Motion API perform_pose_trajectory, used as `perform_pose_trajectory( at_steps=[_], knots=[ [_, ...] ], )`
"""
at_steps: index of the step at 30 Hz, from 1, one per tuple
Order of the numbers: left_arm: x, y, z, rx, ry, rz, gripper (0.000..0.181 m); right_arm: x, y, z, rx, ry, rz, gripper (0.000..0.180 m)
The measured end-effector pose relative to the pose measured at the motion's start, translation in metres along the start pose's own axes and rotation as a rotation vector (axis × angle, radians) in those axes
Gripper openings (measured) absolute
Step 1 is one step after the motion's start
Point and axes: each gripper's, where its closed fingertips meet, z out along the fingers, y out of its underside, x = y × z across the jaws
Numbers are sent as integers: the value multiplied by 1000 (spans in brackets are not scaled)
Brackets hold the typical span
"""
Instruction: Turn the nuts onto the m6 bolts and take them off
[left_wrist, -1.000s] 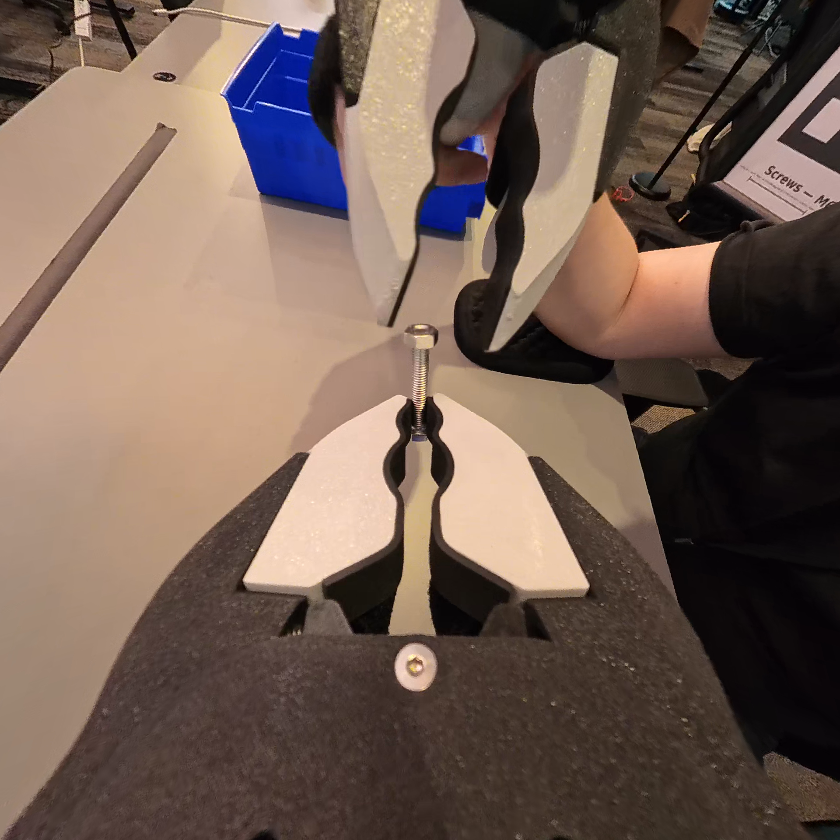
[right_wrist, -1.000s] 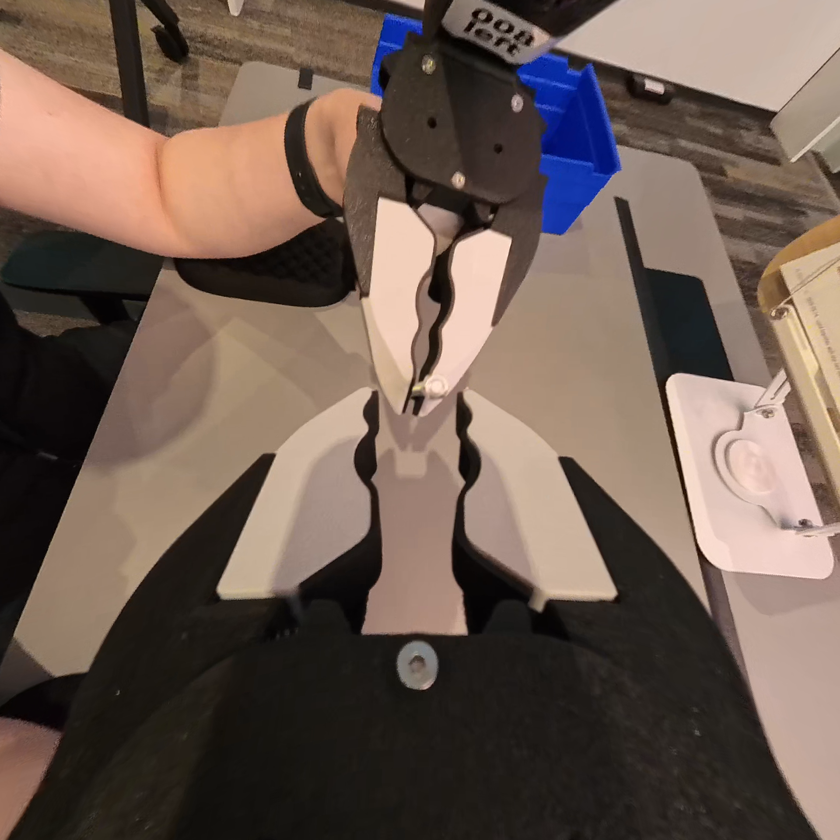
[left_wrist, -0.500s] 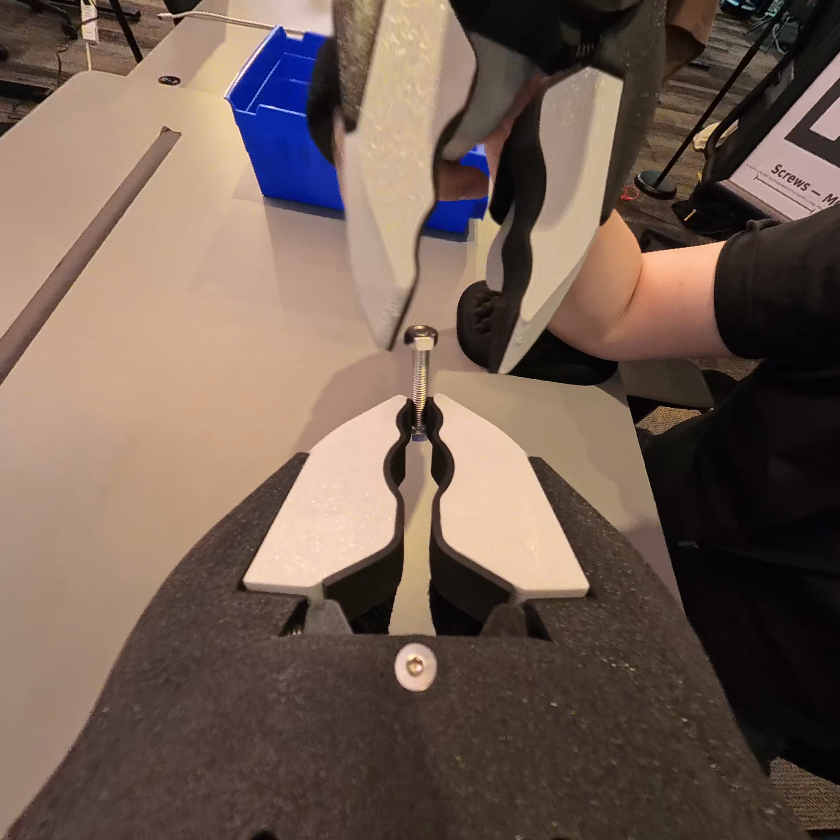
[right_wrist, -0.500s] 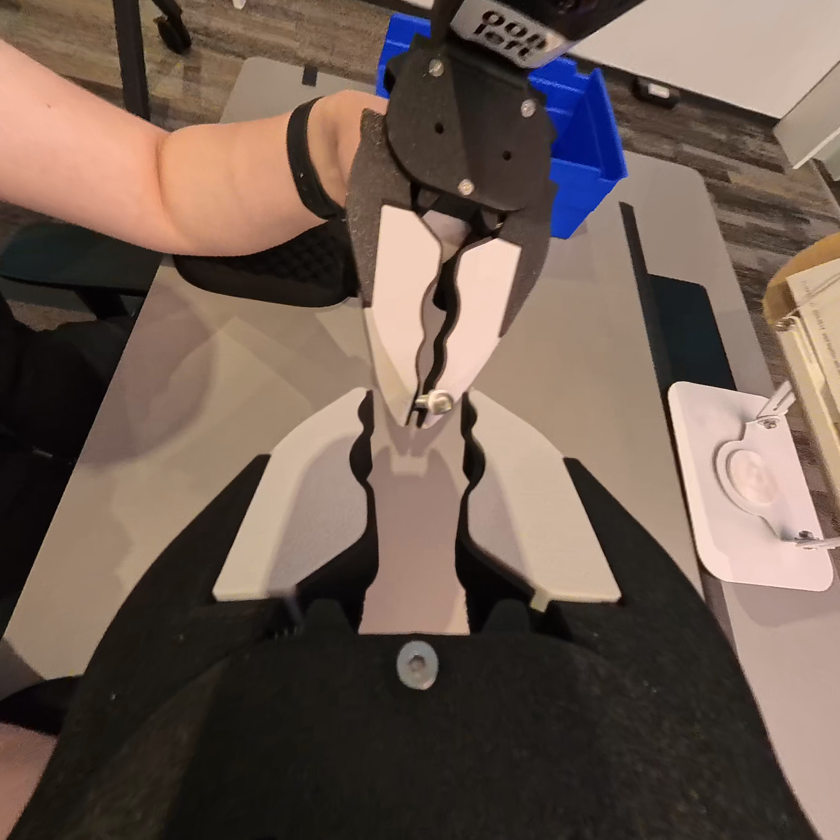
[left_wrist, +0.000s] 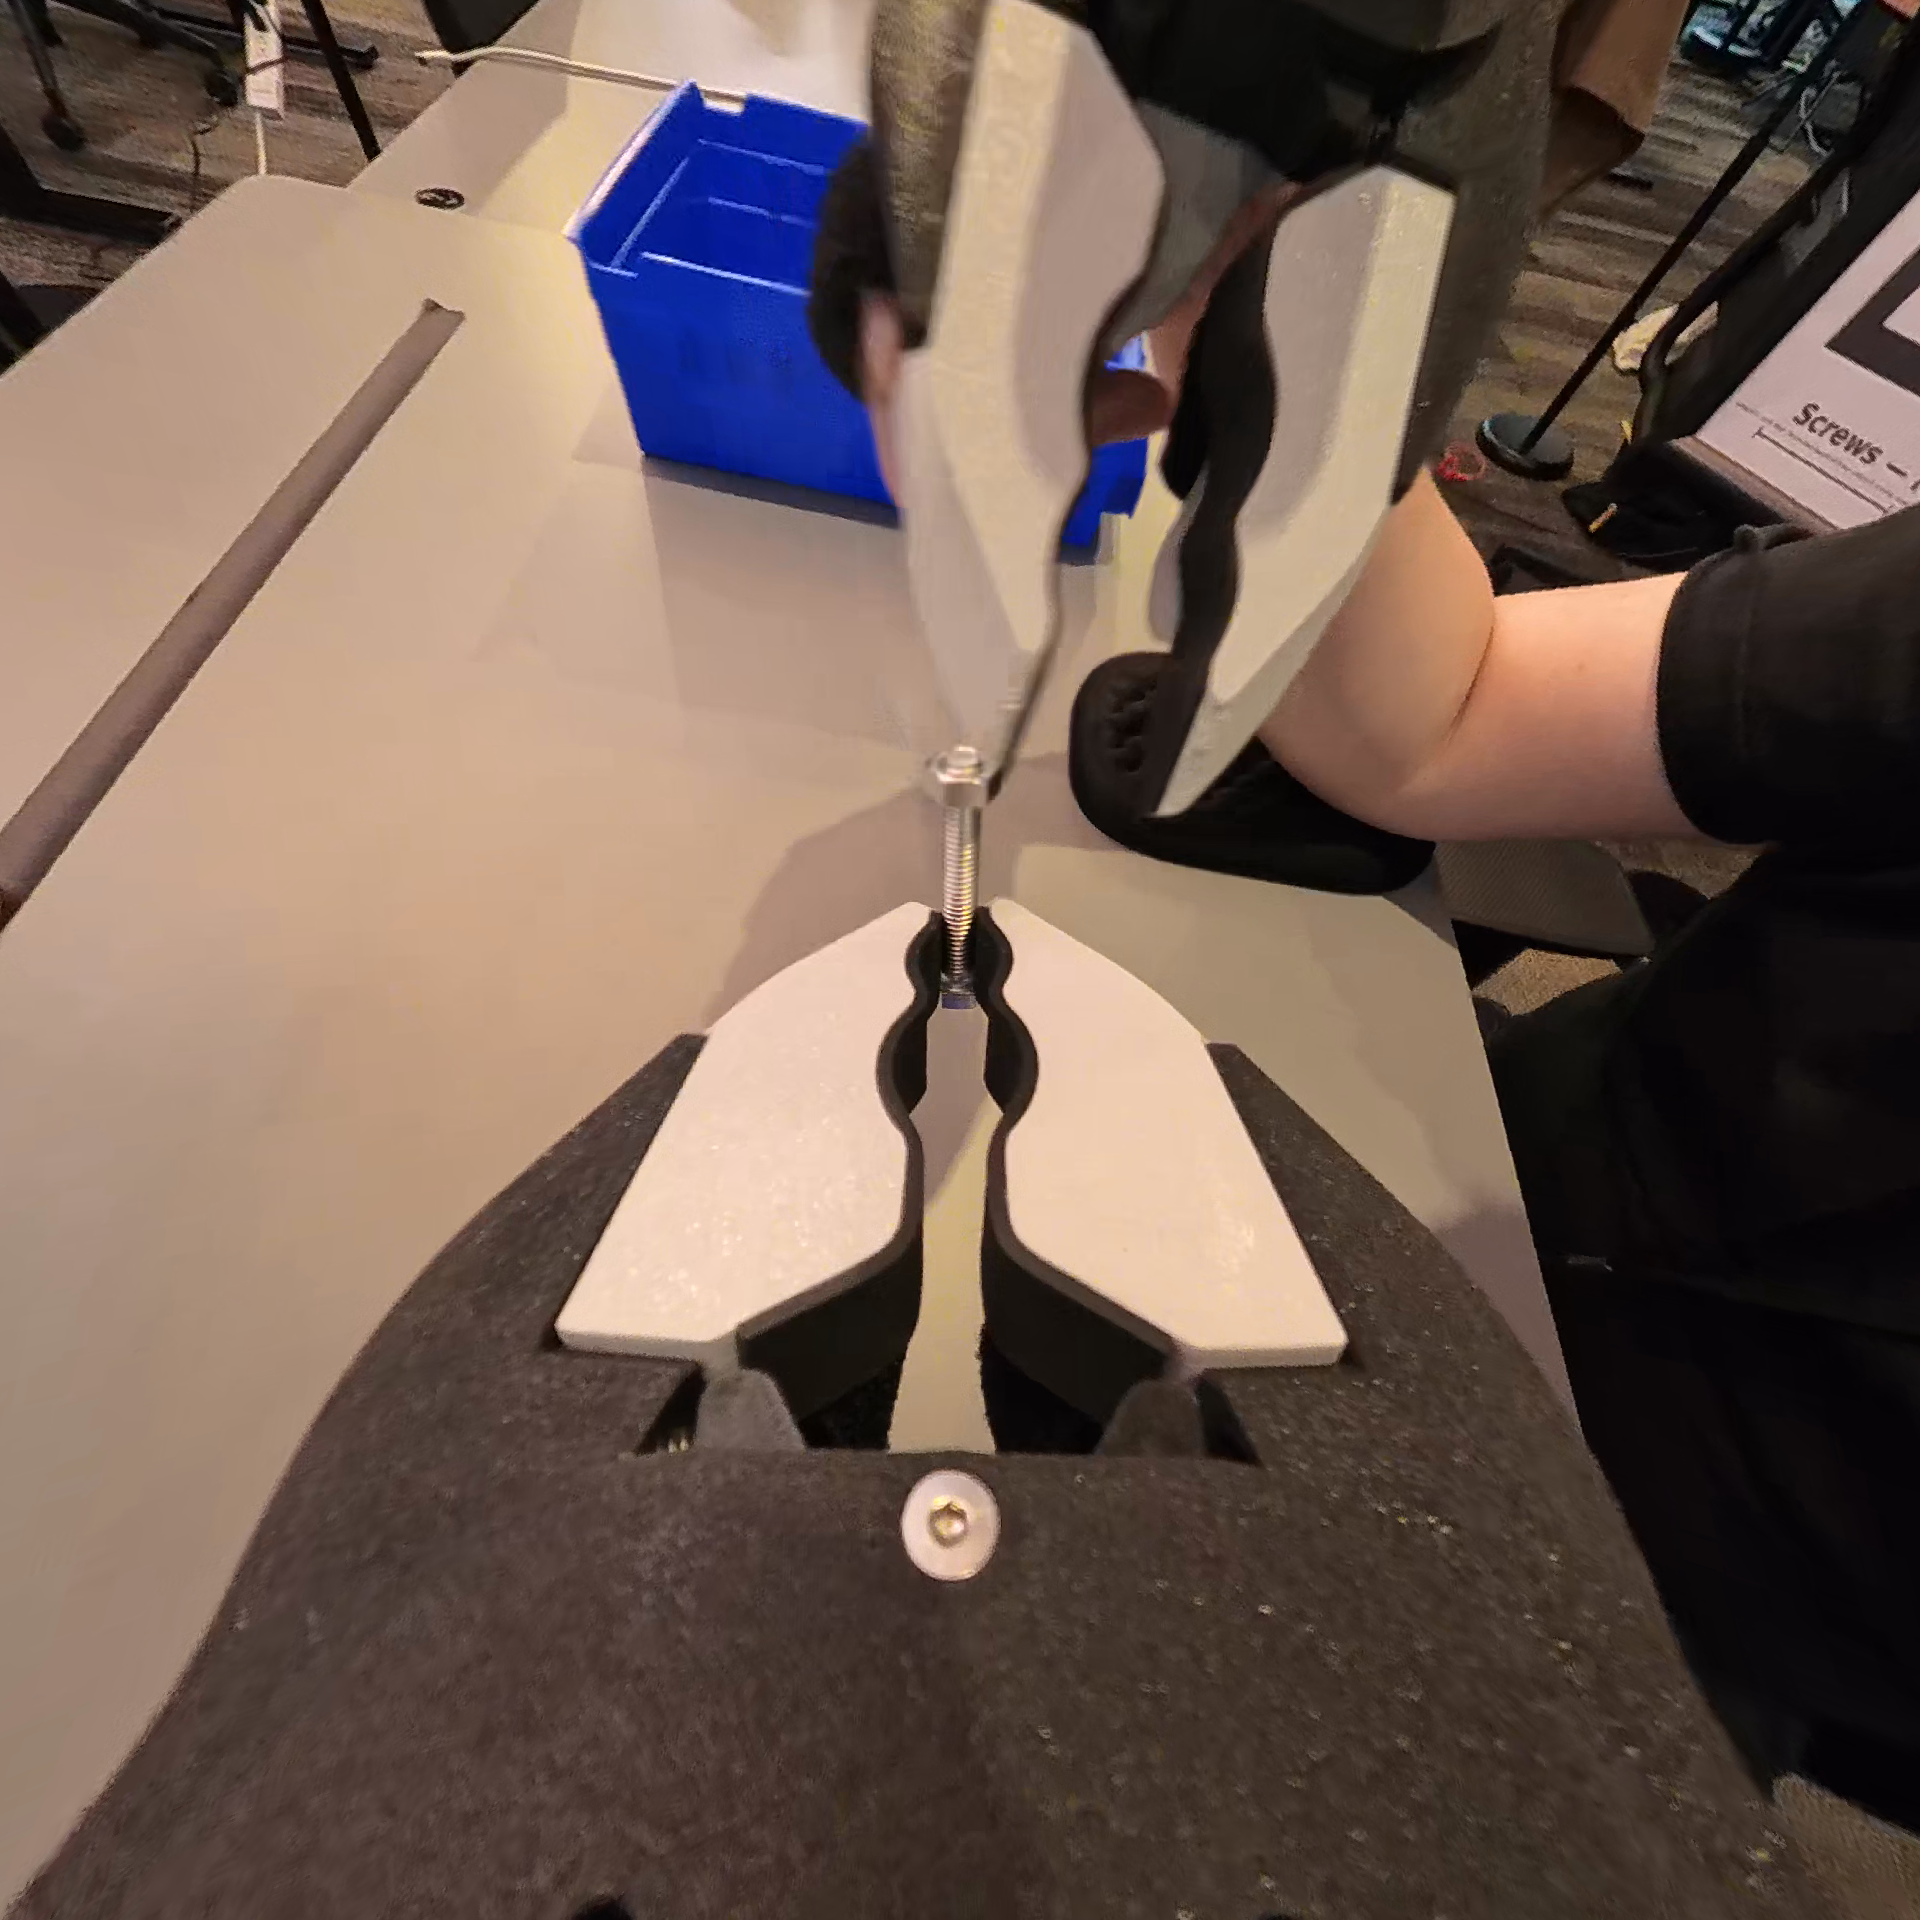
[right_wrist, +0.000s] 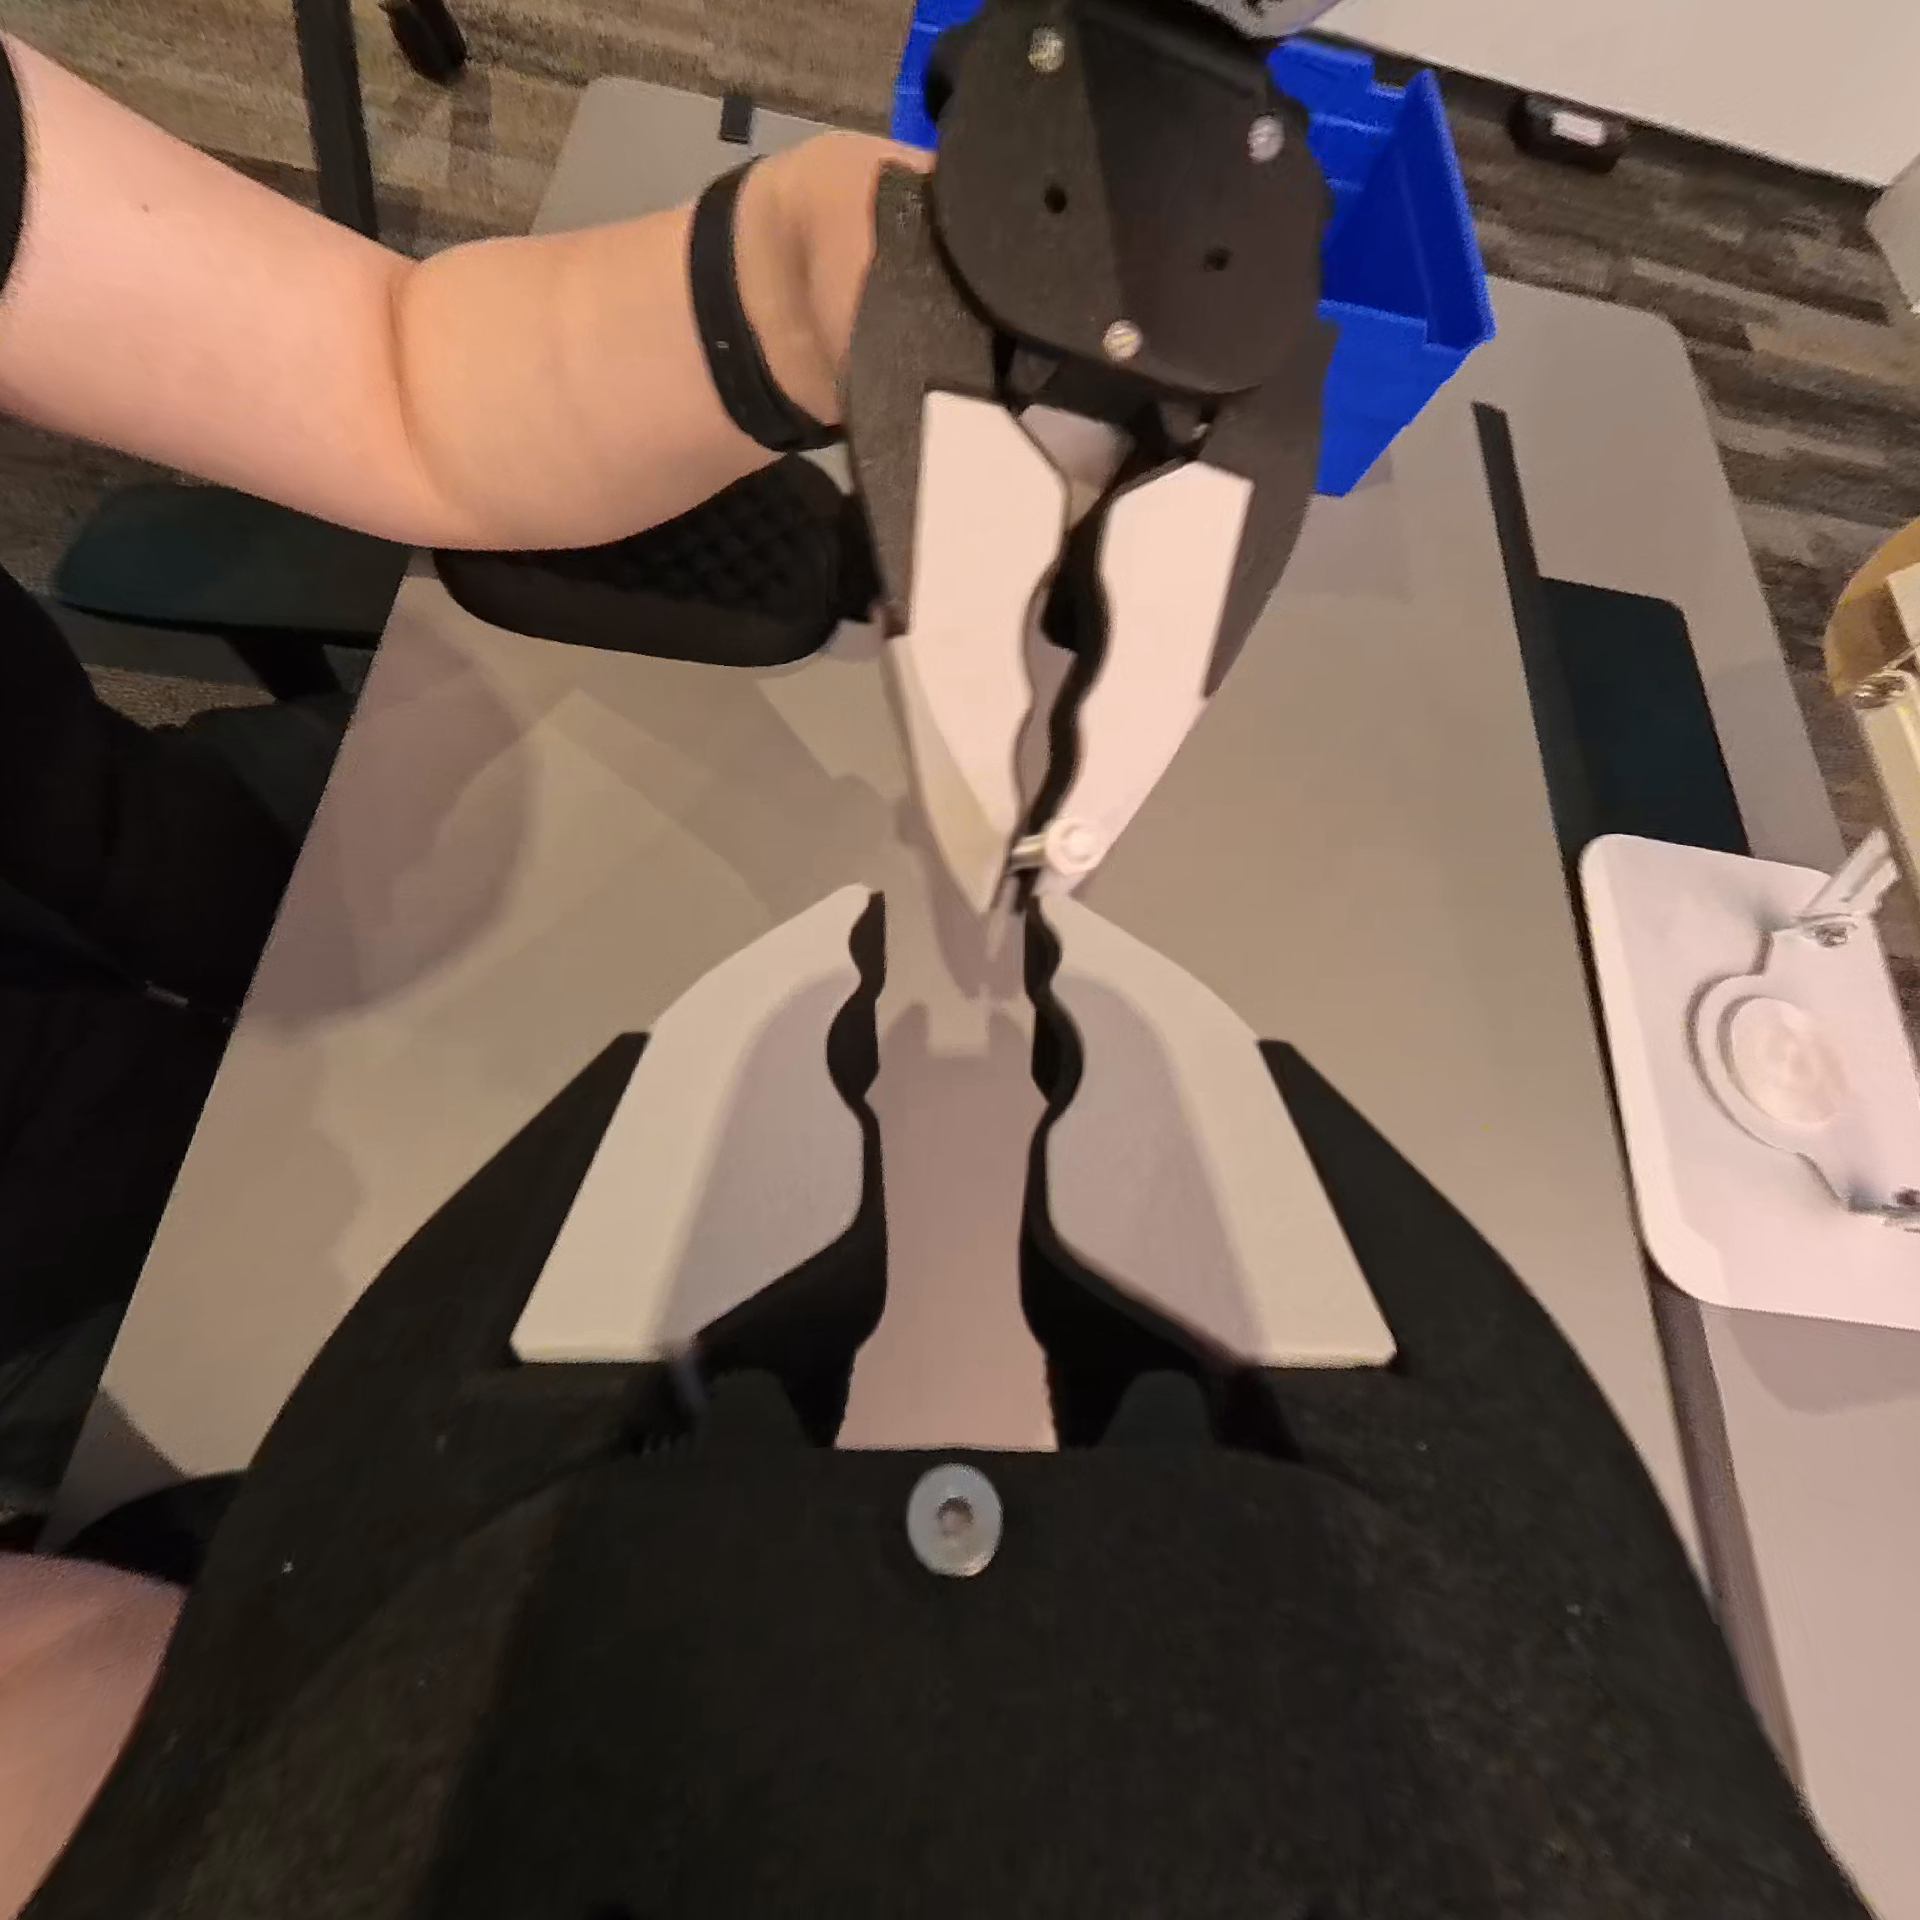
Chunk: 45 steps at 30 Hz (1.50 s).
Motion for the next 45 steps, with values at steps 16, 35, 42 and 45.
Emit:
perform_pose_trajectory(
  at_steps=[16, 35, 42, 45],
  knots=[
    [1, -4, -5, 24, 5, 2, 5, 8, -7, -4, 60, 24, 34, 31],
    [2, -4, -6, 19, 5, 22, 5, 4, -11, 5, 62, 2, 20, 35],
    [2, -5, -6, 25, 7, 19, 5, 12, -18, 2, 104, 42, 43, 40],
    [2, -4, -4, 17, -2, 25, 5, 8, -18, 8, 99, 13, 30, 43]
  ],
)
